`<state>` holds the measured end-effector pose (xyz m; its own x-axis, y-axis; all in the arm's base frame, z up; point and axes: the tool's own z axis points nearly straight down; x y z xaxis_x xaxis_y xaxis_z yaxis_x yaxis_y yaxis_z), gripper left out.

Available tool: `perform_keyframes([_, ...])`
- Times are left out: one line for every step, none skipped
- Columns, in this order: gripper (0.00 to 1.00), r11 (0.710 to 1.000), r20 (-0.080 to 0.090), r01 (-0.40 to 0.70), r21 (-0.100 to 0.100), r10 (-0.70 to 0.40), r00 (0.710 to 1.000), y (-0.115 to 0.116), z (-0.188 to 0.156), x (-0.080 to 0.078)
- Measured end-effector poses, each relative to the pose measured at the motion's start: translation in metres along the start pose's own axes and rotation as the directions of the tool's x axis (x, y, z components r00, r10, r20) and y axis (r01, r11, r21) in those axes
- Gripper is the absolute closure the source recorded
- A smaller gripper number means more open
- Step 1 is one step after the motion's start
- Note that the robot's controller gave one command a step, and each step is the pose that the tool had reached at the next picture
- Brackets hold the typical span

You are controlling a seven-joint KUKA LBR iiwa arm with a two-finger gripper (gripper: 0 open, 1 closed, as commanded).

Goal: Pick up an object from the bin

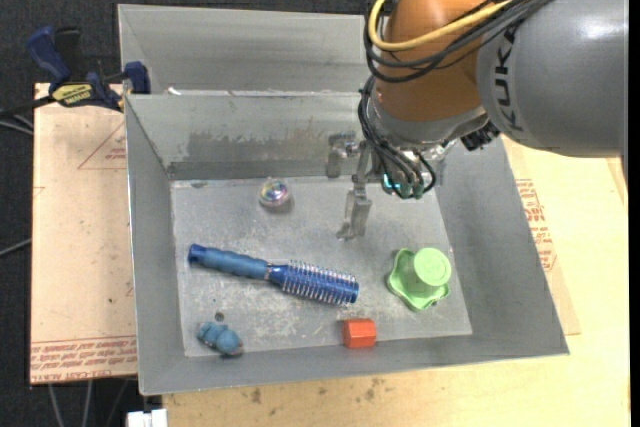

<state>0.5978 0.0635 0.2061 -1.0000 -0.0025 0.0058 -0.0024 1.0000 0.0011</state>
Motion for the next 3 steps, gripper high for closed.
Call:
perform_keyframes([0.00,1.000,-0.003,0.018,0.000,-0.018,1.000,0.039,0.121,0.093])
perform_keyframes([1.00,1.000,0.007,0.012,-0.001,-0.012,1.000,0.037,0.117,0.089])
perform_keyframes([1.00,1.000,0.013,-0.011,-0.002,0.011,1.000,0.070,-0.039,0.109])
